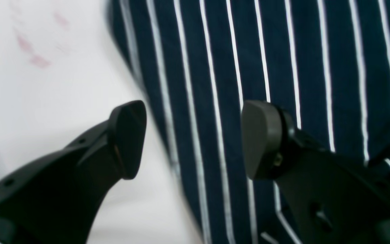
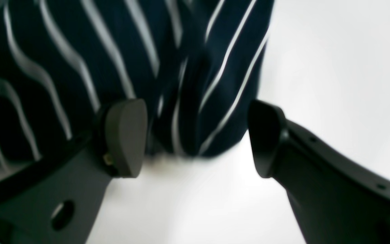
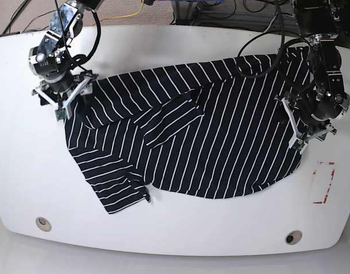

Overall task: Layout the t-shirt on the table in an organized manner, then fold the t-shirt properly
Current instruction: 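Move both grippers onto the shirt body and pinch the fabric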

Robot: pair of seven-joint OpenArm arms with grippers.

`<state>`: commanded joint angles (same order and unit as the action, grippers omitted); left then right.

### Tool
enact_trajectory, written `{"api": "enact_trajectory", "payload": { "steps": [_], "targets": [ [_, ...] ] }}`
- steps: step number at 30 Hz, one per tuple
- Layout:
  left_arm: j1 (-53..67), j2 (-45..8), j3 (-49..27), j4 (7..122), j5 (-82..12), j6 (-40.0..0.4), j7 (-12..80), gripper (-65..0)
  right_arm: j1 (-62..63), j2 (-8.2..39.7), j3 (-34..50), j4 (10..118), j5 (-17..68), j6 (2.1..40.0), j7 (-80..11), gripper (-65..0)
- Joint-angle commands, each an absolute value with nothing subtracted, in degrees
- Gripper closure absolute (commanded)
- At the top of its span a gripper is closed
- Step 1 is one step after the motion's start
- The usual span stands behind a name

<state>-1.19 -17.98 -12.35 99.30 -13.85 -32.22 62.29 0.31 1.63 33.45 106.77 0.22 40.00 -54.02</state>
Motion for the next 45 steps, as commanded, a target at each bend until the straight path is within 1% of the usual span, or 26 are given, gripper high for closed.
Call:
{"api": "enact_trajectory", "payload": {
  "steps": [1, 6, 10, 11, 13, 14, 16, 17, 18, 19, 21, 23, 25, 29, 34, 38, 42, 45],
  "targets": [
    [-1.19, -17.98, -12.35, 98.68, -13.85, -32.22, 61.49, -39.9, 1.45, 1.89, 33.45, 105.98, -0.22, 40.00, -54.02, -44.2],
    [-1.63, -17.98, -12.26, 93.14, -13.85, -32.13, 57.10, -39.7, 11.47, 4.44, 33.45, 95.52, -2.68, 40.00, -53.41, -44.2],
    [-2.68, -17.98, -12.00, 91.12, -13.85, -29.58, 54.29, -39.7, 16.31, 6.11, 33.45, 87.69, -2.86, 40.00, -51.30, -41.5],
    [-3.21, -17.98, -11.03, 89.89, -13.85, -28.18, 53.67, -39.7, 18.15, 6.81, 33.45, 84.18, -2.77, 40.00, -50.59, -38.7],
    [-3.74, -17.98, -9.89, 88.40, -13.85, -27.12, 53.41, -39.7, 19.65, 7.25, 33.45, 81.01, -2.59, 40.00, -49.71, -35.2],
    [-4.35, -17.98, -9.19, 87.34, -13.85, -26.68, 53.41, -39.7, 20.62, 7.52, 33.45, 78.29, -2.51, 40.00, -48.57, -31.1],
    [-5.05, -17.98, -8.40, 86.20, -13.85, -26.68, 53.41, -39.7, 21.23, 7.60, 33.45, 75.74, -2.51, 40.00, -47.16, -25.8],
    [-5.32, -17.98, -7.69, 85.41, -13.85, -26.68, 53.41, -39.7, 21.49, 7.69, 33.45, 73.80, -2.77, 40.00, -46.11, -22.0],
    [-5.49, -17.98, -7.34, 85.05, -13.85, -26.68, 53.41, -39.7, 21.58, 7.69, 33.36, 72.84, -2.86, 40.00, -45.58, -20.5],
    [-5.49, -17.98, -6.37, 84.26, -13.85, -26.59, 53.32, -39.7, 21.67, 7.78, 33.36, 70.90, -2.95, 40.00, -44.53, -17.0],
    [-5.58, -17.98, -5.05, 83.38, -13.85, -26.59, 53.32, -39.7, 21.67, 7.78, 33.36, 68.44, -2.95, 40.00, -43.12, -13.6],
    [-5.58, -17.89, -4.00, 82.68, -13.85, -26.59, 53.32, -39.7, 21.67, 7.78, 33.36, 66.15, -2.95, 40.00, -42.07, -12.2],
    [-5.58, -17.80, -3.30, 82.15, -13.93, -26.59, 53.23, -39.7, 21.67, 8.04, 33.36, 63.78, -3.03, 40.00, -40.66, -12.5],
    [-5.58, -16.31, -2.42, 80.31, -13.93, -26.51, 53.23, -39.7, 21.58, 10.51, 33.36, 58.07, -3.03, 40.00, -36.26, -12.5],
    [-7.08, -15.87, -2.07, 77.32, -13.93, -26.51, 52.88, -39.7, 23.43, 13.41, 33.27, 50.51, -3.03, 40.00, -31.60, -12.5],
    [-9.54, -15.25, 0.31, 73.71, -13.93, -26.51, 50.95, -39.7, 25.98, 15.43, 33.27, 44.79, -3.03, 40.00, -27.82, -12.5],
    [-11.65, -15.08, 2.33, 71.16, -13.93, -26.51, 48.75, -39.7, 27.91, 17.01, 32.57, 41.80, -2.77, 40.00, -26.68, -12.8],
    [-13.23, -15.08, 3.30, 71.25, -14.29, -26.86, 48.75, -39.7, 28.44, 17.19, 31.25, 43.03, -2.51, 40.00, -26.86, -17.4]
  ]
}}
